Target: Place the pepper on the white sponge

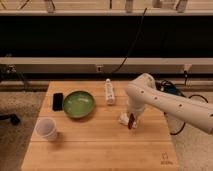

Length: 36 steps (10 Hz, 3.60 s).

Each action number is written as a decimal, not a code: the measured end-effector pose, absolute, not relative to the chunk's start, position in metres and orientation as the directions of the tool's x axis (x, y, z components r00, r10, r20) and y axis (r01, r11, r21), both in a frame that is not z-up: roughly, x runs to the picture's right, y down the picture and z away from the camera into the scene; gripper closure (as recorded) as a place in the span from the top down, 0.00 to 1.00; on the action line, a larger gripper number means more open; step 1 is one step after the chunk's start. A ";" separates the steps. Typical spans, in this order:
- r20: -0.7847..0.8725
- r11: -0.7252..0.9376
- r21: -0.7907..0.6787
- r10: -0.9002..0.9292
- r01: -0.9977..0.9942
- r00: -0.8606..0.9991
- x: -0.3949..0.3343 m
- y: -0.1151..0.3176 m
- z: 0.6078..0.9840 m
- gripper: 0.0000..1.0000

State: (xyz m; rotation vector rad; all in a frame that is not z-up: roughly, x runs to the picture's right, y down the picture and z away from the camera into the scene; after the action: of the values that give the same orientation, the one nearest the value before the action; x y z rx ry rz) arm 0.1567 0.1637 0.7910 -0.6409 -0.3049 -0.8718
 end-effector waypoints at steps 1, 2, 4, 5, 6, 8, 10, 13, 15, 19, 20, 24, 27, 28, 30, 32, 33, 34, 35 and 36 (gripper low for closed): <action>0.499 0.467 -0.394 -0.615 0.791 0.611 0.157 0.164 0.791 0.03; 0.501 0.464 -0.394 -0.616 0.794 0.608 0.156 0.165 0.791 0.03; 0.502 0.461 -0.395 -0.616 0.795 0.607 0.156 0.165 0.792 0.03; 0.504 0.458 -0.395 -0.617 0.797 0.605 0.157 0.165 0.792 0.03; 0.506 0.454 -0.395 -0.618 0.799 0.601 0.156 0.166 0.792 0.03; 0.510 0.445 -0.393 -0.622 0.804 0.594 0.155 0.166 0.793 0.03; 0.514 0.438 -0.394 -0.625 0.808 0.588 0.156 0.167 0.793 0.03; 0.519 0.424 -0.390 -0.631 0.817 0.576 0.155 0.169 0.793 0.03; 0.525 0.416 -0.387 -0.634 0.823 0.568 0.154 0.170 0.794 0.03; 0.529 0.403 -0.384 -0.642 0.831 0.556 0.156 0.170 0.794 0.08; 0.531 0.400 -0.383 -0.642 0.833 0.553 0.156 0.171 0.795 0.04; 0.539 0.386 -0.378 -0.648 0.842 0.539 0.154 0.172 0.796 0.02; 0.541 0.376 -0.375 -0.653 0.847 0.530 0.155 0.172 0.796 0.02; 0.543 0.374 -0.374 -0.654 0.849 0.527 0.155 0.172 0.796 0.02; 0.549 0.359 -0.368 -0.661 0.858 0.512 0.155 0.173 0.797 0.02; 0.550 0.355 -0.367 -0.663 0.860 0.508 0.154 0.173 0.798 0.02; 0.552 0.347 -0.365 -0.667 0.864 0.500 0.155 0.174 0.798 0.02; 0.556 0.338 -0.361 -0.671 0.869 0.491 0.154 0.174 0.798 0.02; 0.556 0.337 -0.361 -0.671 0.870 0.490 0.154 0.174 0.798 0.02; 0.556 0.334 -0.361 -0.673 0.871 0.488 0.155 0.173 0.799 0.02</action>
State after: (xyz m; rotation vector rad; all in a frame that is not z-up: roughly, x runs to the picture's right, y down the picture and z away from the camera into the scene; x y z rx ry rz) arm 0.1549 0.1733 0.7989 -0.6824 -0.3335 -1.0316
